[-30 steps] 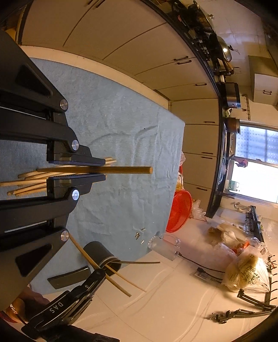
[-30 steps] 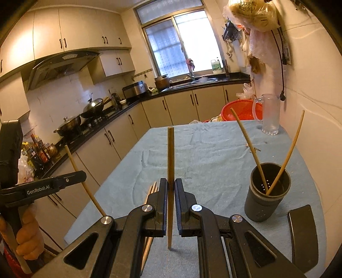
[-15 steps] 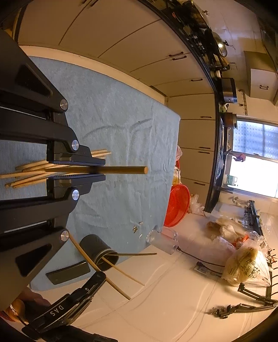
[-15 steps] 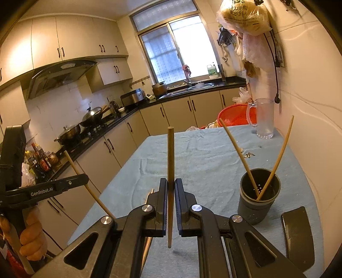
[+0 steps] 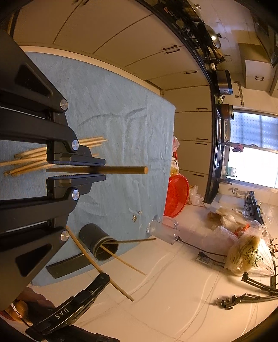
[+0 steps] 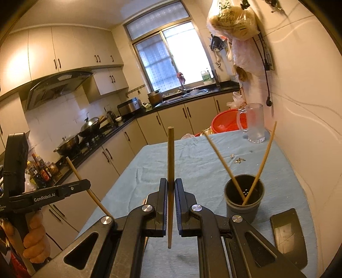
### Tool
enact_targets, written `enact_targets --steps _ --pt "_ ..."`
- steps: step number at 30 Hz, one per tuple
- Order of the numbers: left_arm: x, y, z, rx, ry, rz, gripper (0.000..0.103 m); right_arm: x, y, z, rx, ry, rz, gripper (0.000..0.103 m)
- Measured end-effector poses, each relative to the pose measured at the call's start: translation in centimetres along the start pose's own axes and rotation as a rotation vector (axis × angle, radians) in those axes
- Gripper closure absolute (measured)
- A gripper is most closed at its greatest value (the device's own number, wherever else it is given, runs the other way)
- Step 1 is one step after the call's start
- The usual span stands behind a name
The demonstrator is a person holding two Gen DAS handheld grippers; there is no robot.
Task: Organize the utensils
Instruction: 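Carry both chopsticks to the black holder cup and lower them in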
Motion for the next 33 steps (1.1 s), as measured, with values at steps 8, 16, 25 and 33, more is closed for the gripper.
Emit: enact_targets --steps 8,16,25,33 --pt "-1.2 0.3 -3.1 0.034 -0.035 -0.010 0.097 -1.6 3.0 -2.2 0.035 -0.022 -0.057 0.096" --pt "-3.3 0.5 -7.1 0.090 -0.072 -0.020 0.097 -3.6 5.7 -4.1 0.062 -0.034 -0.111 0.096" --pt "-6.8 1.2 -11.7 0.158 -0.099 -0.053 0.097 -6.9 8.5 -6.3 0.093 -0.044 -0.186 0.096" --pt "-9.9 0.8 -16.1 0.205 -0.127 -0.071 0.097 -9.3 9.3 -9.1 0.130 -0.058 -0.216 0.096"
Point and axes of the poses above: each gripper's, at about its wrist camera, not at the fingertips, and y roughly against the way its jaws point, z to its left, x to its underside, the point moved 6 cm from there along -y, roughly the way its jaws point, and after that the axes turned 8 degrees about -x, right-handed, at the moved point
